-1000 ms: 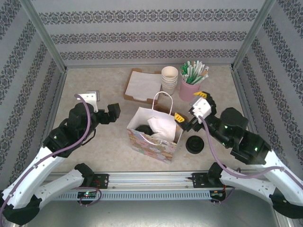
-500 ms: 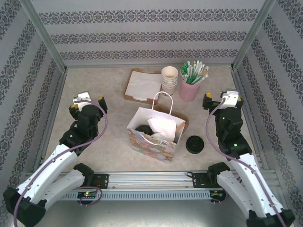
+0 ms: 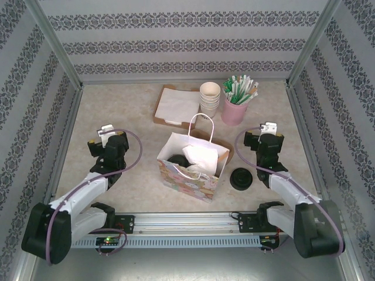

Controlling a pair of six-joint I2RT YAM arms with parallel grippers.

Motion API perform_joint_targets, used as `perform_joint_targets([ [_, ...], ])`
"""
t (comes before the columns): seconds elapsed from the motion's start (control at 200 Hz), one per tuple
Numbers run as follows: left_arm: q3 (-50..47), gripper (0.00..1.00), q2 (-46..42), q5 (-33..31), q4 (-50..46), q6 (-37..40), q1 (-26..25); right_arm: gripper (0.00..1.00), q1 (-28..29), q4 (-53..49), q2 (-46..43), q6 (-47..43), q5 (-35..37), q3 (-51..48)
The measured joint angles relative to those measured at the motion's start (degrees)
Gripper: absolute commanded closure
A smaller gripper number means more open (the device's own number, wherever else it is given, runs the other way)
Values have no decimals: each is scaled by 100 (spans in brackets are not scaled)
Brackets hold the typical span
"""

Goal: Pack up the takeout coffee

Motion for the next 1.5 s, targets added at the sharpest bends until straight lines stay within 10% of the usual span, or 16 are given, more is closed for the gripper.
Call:
perform_joint_targets([
  [0.704, -26, 0, 2754, 953, 3215, 1102, 494, 2, -105, 2653, 2332, -299, -461, 0],
  [1.084, -205, 0, 2977, 2765, 3821, 1047, 1394, 2, -186, 2761, 2474, -258, -535, 87],
  [1.499, -227, 0, 3038, 3165, 3965, 960, 1445, 2, -186, 2750, 2474, -227, -433, 94],
])
